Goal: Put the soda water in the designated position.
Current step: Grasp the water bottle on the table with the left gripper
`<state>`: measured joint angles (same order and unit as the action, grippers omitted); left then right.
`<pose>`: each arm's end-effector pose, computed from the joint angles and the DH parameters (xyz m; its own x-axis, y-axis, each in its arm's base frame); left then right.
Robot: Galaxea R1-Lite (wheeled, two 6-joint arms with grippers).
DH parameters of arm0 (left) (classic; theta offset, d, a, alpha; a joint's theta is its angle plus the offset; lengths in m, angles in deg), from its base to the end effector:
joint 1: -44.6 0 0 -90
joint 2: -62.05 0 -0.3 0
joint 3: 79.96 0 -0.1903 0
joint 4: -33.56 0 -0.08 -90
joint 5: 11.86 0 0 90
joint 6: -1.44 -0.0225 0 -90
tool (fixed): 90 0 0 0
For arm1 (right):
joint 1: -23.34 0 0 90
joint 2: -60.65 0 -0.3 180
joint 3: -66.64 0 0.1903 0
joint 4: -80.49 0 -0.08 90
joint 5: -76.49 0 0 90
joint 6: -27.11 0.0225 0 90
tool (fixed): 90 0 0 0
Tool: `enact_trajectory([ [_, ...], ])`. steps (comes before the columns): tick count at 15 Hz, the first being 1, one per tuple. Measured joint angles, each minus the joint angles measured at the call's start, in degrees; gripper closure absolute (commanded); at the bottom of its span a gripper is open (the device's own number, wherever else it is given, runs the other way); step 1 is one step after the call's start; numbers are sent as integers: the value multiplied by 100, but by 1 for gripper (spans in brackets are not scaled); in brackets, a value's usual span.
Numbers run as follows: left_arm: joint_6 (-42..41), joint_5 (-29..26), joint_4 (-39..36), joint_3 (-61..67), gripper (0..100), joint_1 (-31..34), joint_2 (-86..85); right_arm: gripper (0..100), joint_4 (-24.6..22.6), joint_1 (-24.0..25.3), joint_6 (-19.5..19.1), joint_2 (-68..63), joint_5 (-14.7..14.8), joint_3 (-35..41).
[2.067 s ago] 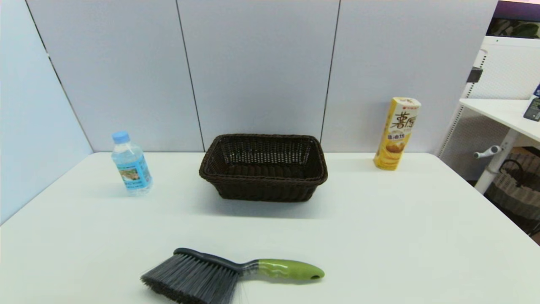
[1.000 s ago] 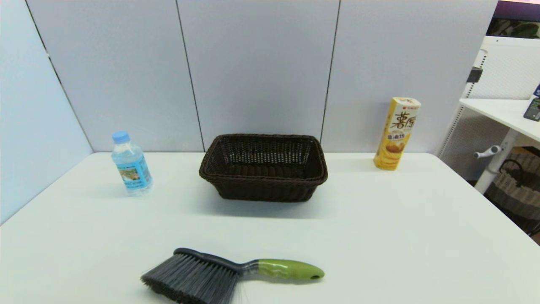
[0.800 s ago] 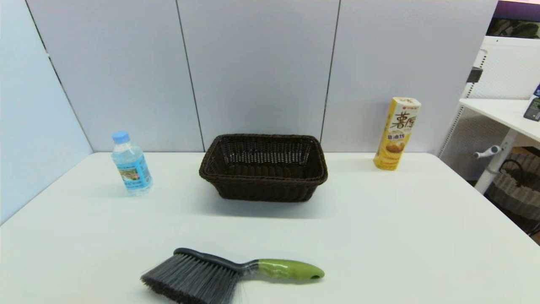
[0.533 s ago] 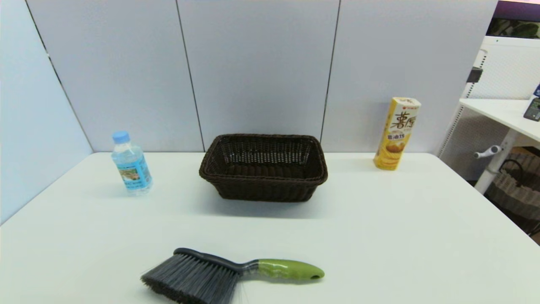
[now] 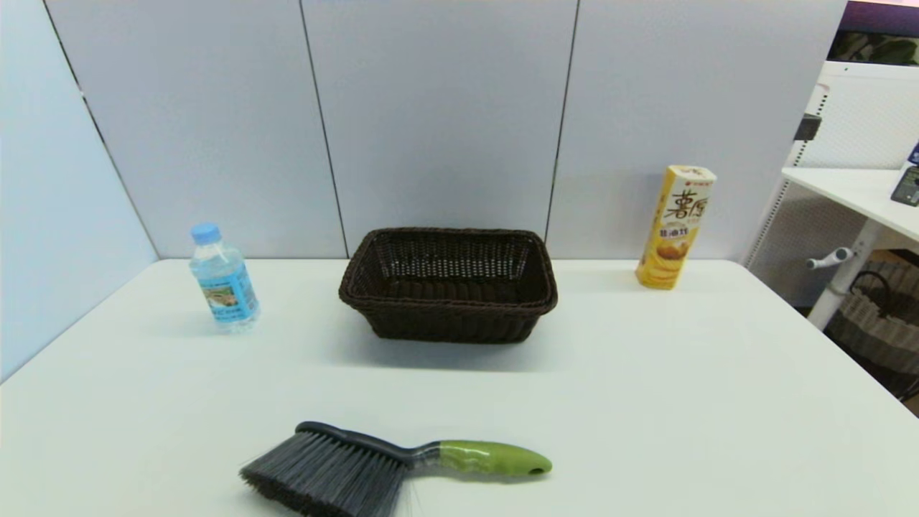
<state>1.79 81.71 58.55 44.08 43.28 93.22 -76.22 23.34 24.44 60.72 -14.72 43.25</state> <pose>0.0186 0.0010 0.2347 0.9992 0.0393 -0.0035 -0.0393 0.9992 -0.0059 -0.0229 0.0005 0.0757 0.9998 0.0211 0.0030 -0.0210 0.9987 -0.0466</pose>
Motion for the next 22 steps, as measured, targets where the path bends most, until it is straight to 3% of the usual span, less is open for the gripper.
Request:
enact_trajectory([
  [3,72,160,-363,-1189,0,33,1640,0,0,0,-2,0,0,0],
  [7,80,161,-1724,-1880,0,200,3668,0,0,0,0,0,2,0],
  [13,-137,-917,-3686,-1911,0,412,5882,0,-2,0,-2,0,2,0],
  [16,-512,-1245,-4162,-1676,0,690,6433,0,0,0,-2,0,2,2],
  [22,-683,-990,-4737,-1257,0,812,7056,0,2,0,-2,0,2,2],
])
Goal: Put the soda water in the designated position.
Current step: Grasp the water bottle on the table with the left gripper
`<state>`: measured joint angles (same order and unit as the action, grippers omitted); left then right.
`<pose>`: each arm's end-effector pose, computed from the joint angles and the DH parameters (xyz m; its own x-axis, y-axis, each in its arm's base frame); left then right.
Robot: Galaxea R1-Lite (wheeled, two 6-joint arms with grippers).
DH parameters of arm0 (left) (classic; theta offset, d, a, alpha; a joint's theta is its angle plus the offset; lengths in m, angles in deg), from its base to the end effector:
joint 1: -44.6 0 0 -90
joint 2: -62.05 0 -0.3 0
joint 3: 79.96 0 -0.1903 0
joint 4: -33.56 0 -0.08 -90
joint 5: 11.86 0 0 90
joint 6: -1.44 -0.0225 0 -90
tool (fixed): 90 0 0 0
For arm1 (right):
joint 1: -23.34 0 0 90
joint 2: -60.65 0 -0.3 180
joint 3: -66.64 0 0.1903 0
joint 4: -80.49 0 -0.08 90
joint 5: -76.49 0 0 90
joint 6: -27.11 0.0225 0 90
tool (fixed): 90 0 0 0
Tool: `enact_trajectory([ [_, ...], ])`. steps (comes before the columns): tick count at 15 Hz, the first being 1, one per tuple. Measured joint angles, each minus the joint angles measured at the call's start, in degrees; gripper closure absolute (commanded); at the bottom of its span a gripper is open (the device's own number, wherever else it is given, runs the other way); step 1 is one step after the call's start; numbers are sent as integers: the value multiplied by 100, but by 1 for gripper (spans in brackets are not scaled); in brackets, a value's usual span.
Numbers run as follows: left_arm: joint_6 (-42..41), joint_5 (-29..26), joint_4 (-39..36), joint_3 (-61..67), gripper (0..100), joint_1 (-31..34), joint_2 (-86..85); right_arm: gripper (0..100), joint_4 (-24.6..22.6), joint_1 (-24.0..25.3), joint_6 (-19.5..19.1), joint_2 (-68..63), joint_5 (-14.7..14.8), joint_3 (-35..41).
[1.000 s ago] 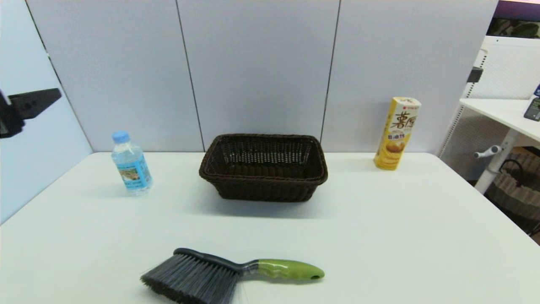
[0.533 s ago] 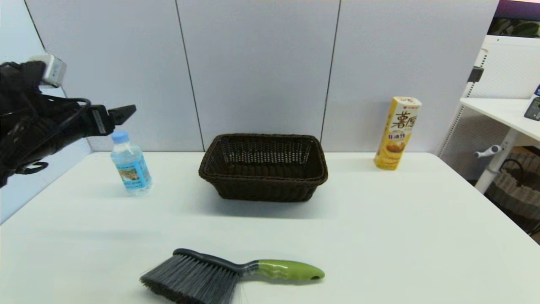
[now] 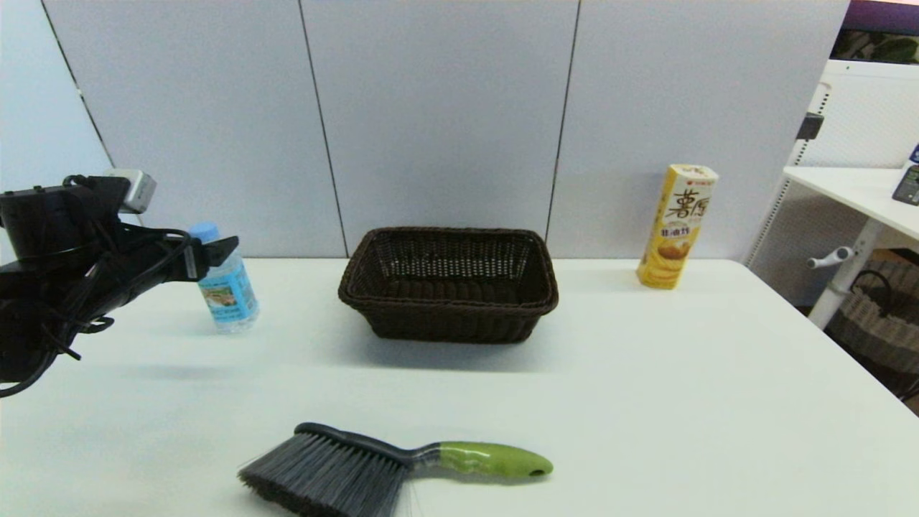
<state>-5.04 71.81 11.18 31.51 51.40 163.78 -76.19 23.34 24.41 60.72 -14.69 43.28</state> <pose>0.3188 0.0355 0.1703 0.9824 0.0061 -0.1866 0.0110 0.9959 0.0903 -0.0229 0.0005 0.0755 0.9998 0.0206 0.0019 -0.0205 0.9987 -0.0471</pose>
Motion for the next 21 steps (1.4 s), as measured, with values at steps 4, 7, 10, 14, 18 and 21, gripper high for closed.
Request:
enact_trajectory([
  [4,130,228,-852,140,0,-13,516,0,0,0,0,0,-2,0],
  [7,188,239,-916,148,0,-27,802,0,-2,0,0,0,0,0],
  [10,367,250,-923,129,0,-116,976,0,-2,0,0,0,-2,0],
  [14,386,254,-1097,73,0,-146,1163,0,-2,0,0,0,-2,-2],
  [18,391,261,-1298,-65,0,-135,1354,0,-2,0,0,0,0,0],
  [21,413,401,-1293,-128,0,-132,1431,0,-2,0,0,0,0,0],
])
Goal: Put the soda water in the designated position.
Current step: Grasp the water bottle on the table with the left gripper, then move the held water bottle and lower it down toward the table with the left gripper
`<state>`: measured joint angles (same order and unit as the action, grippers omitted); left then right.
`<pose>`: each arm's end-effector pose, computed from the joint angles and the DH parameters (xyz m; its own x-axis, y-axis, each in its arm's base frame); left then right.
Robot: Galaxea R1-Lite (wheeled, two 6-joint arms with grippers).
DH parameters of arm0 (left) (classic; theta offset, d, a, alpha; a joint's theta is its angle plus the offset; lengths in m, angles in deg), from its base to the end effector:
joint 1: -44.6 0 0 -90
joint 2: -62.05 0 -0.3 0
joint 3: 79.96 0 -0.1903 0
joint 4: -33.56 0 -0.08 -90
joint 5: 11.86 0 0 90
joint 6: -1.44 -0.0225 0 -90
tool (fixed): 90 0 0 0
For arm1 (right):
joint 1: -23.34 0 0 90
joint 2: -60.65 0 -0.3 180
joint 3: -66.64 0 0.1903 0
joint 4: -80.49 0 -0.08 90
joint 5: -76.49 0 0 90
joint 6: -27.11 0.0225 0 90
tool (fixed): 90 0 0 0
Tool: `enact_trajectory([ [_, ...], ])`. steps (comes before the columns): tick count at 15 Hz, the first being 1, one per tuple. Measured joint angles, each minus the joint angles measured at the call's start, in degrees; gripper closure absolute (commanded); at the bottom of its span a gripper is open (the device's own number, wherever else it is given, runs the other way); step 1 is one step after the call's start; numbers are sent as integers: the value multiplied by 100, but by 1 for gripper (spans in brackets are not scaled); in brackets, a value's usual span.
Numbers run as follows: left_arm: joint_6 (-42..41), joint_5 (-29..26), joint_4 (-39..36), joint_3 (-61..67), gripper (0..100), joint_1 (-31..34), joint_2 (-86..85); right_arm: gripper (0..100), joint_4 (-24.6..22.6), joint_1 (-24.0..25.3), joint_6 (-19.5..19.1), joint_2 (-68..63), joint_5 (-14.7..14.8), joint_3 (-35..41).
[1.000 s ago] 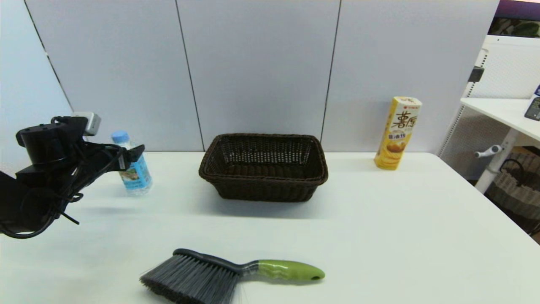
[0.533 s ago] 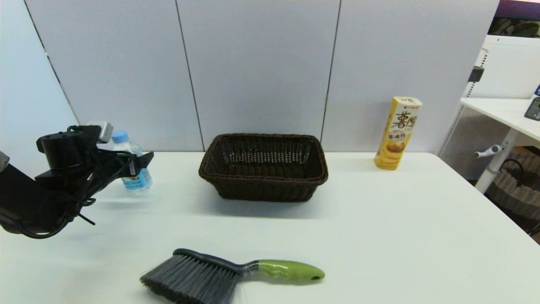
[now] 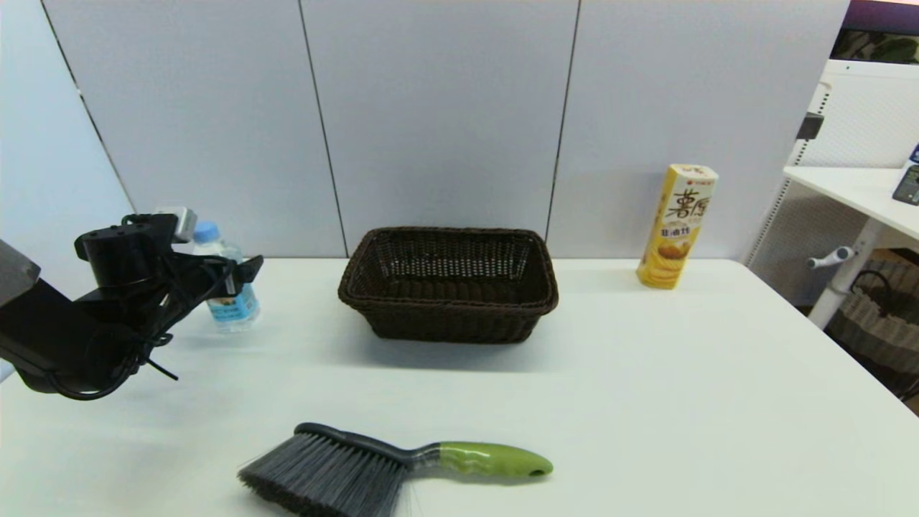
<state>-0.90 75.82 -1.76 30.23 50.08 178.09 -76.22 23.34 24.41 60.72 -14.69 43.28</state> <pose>0.3624 0.0339 0.1127 0.9805 0.0534 -0.1891 -0.0481 0.9983 0.0324 -0.0229 0.0005 0.0756 0.9998 0.0206 0.0024 -0.0205 0.9987 -0.0472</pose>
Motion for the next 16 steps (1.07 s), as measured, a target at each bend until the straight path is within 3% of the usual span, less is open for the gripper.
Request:
enact_trajectory([
  [5,118,12,-13,-204,0,10,160,0,-2,0,2,0,0,0],
  [6,155,17,-21,-236,100,11,188,0,0,0,0,0,-2,0],
  [16,127,6,-167,-276,100,11,44,0,0,0,2,0,-2,-2],
])
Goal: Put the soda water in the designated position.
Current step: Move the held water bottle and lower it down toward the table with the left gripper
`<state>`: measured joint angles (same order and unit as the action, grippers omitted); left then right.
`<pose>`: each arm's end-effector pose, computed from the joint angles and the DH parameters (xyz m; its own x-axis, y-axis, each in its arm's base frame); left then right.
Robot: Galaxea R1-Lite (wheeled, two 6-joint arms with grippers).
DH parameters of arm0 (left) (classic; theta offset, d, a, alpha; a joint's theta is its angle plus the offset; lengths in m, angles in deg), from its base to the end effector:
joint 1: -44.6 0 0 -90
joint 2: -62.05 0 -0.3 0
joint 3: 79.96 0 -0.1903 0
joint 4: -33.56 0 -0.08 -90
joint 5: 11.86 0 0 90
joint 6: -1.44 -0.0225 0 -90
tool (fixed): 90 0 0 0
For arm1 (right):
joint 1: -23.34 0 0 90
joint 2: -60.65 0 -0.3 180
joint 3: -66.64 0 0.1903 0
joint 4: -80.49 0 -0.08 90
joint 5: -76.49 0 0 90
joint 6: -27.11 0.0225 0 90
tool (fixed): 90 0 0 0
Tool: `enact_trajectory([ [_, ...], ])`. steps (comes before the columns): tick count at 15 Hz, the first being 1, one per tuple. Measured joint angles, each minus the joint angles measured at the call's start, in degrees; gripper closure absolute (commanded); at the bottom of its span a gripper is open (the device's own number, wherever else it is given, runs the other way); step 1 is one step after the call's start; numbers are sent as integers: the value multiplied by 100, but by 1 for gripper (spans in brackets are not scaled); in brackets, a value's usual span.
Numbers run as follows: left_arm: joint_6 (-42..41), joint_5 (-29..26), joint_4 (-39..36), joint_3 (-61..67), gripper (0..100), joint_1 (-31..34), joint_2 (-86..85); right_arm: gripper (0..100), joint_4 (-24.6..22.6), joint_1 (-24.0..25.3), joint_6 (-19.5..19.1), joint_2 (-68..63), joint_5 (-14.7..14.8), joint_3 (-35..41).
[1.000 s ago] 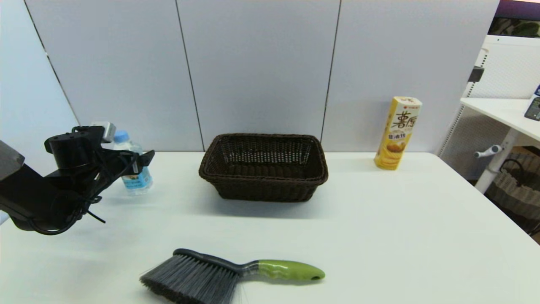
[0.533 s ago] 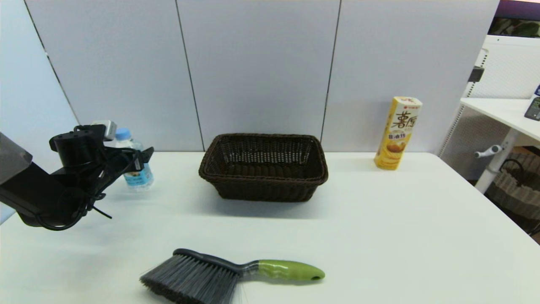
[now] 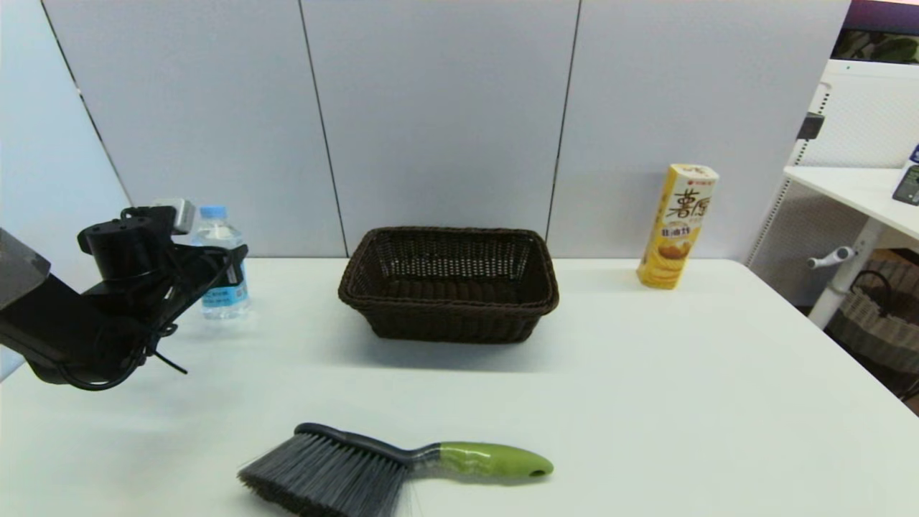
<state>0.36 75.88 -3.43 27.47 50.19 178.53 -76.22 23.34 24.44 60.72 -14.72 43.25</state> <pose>0.3709 0.0354 0.1242 0.9911 0.0574 -0.1204 -0.0561 0.9983 0.0140 -0.0229 0.0005 0.0757 0.9998 0.0211 0.0030 -0.0210 0.9987 -0.0466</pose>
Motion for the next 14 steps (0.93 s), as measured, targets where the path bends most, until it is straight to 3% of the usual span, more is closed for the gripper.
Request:
enact_trajectory([
  [9,-49,-39,479,461,100,-85,-1963,0,0,0,-2,0,0,2],
  [14,39,-254,2235,-416,100,-1137,-2922,0,0,0,-2,0,2,2],
])
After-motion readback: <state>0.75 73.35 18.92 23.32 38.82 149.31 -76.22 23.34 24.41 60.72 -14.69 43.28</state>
